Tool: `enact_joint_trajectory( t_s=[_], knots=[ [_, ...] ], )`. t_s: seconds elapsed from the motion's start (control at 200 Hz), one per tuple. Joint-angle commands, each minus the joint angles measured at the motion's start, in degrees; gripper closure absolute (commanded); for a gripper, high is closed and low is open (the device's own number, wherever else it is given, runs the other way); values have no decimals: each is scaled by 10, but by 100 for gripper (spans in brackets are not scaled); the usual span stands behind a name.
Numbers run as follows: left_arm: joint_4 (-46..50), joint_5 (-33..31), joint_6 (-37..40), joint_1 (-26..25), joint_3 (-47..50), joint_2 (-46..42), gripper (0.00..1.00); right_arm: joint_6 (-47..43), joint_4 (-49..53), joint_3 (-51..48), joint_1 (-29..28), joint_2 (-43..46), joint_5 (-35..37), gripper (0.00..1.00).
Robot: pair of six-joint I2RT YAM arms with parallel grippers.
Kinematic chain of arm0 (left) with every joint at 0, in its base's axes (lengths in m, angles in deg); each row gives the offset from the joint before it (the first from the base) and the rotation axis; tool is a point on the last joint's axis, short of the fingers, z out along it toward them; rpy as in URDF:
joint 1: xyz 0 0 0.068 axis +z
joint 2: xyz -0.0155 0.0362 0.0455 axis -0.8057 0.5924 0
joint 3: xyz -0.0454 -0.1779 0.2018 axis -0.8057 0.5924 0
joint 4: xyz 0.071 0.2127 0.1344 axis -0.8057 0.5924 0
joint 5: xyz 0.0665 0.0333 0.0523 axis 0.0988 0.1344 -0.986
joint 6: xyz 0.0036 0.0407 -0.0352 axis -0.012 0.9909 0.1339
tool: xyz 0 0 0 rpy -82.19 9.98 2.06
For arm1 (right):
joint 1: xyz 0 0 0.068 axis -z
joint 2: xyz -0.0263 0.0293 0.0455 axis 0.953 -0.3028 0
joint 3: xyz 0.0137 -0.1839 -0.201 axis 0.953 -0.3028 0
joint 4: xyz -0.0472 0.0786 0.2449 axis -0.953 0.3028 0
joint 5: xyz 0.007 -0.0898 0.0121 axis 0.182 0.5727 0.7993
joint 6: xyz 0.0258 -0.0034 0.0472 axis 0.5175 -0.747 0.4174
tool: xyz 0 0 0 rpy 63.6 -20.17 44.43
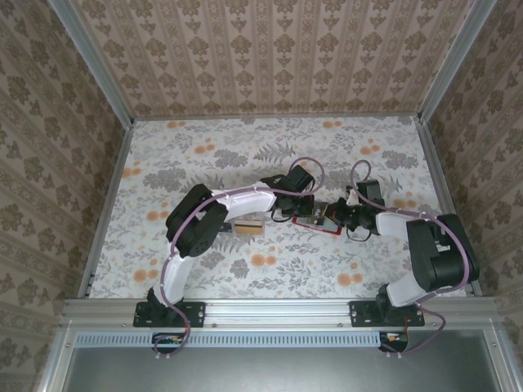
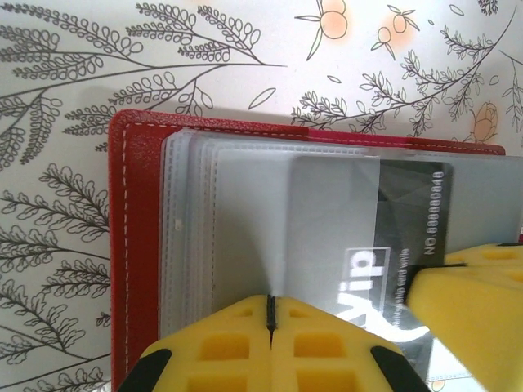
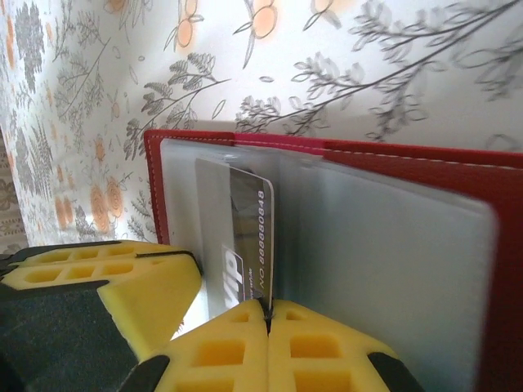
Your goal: Take the credit cards out of the card holder
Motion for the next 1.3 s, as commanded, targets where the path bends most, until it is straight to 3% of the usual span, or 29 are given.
enact_joint_trajectory(
  t_s=[0.0,0.19,0.62,0.69,0.805,0.855,1.025,1.075,1.185,1.295],
  knots=[
    [37,0,-4,6,23,-2,100,-14,48,-25,19,28,11,100],
    [35,3,0,8,20,-4,100,-19,76,-48,35,63,20,100],
    [2,6,13,5,21,-58,99,-51,238,-34,48,296,76,100],
    [-11,-9,19,3,33,-93,90,-65,262,-16,44,327,78,100],
    [-10,-53,29,1,57,-160,64,-95,296,22,17,348,93,100],
    [-9,-78,32,1,74,-198,59,-104,307,38,-2,347,106,100],
    [6,-176,35,1,156,-338,27,-131,324,96,-97,317,165,100],
    [21,-207,34,3,178,-383,25,-141,331,119,-129,301,181,100],
    [61,-273,27,6,224,-483,2,-165,344,177,-191,256,209,100],
    [98,-324,18,10,276,-591,0,-193,355,238,-242,198,228,100]
  ],
)
